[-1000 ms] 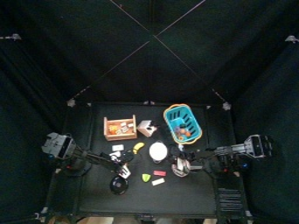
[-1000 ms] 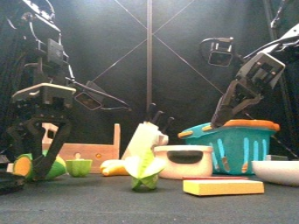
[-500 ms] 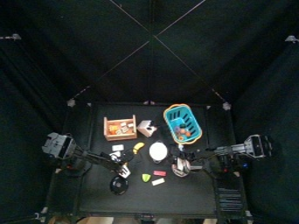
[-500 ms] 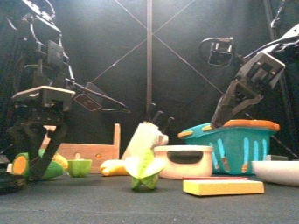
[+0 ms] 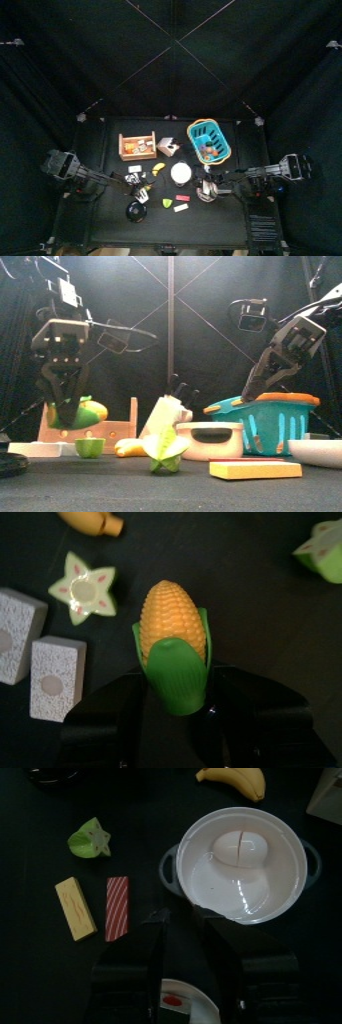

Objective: Grab corn

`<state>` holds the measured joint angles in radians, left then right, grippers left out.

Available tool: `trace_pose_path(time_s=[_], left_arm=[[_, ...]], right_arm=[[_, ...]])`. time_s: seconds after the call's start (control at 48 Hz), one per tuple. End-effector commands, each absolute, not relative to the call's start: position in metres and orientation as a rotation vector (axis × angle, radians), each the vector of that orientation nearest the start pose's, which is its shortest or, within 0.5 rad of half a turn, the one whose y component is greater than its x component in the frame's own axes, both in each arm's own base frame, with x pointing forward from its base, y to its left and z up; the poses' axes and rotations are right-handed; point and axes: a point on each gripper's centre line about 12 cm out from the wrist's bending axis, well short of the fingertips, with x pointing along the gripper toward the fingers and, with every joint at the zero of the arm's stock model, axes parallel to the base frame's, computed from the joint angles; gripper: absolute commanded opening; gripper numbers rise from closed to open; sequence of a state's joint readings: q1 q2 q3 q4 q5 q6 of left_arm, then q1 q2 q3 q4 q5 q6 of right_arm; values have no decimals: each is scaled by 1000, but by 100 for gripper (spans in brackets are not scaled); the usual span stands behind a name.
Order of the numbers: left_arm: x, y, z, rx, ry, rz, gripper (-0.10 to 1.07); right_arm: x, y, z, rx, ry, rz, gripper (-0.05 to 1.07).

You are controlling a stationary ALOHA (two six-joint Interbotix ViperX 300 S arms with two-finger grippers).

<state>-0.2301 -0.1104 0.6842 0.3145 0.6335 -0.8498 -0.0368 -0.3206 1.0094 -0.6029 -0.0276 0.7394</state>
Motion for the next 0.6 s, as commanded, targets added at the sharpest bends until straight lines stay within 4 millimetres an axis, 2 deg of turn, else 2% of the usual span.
trace_pose_path(time_s=[0.0,0.125,0.292,0.479,0.583], left_arm=[[324,-55,177,-217,1018,189,63],[328,-59,179,-195,918,85,63],[331,-55,176,-237,793,20,63],[324,-46,168,-280,794,43,63],[324,-47,172,-293,783,43,63]], right_arm=[[293,-9,178,143,625,-60,68],[293,-10,181,136,622,-65,68],[296,-12,196,112,581,-66,68],[300,-15,204,110,565,-77,68],[303,-16,207,110,556,-77,68]])
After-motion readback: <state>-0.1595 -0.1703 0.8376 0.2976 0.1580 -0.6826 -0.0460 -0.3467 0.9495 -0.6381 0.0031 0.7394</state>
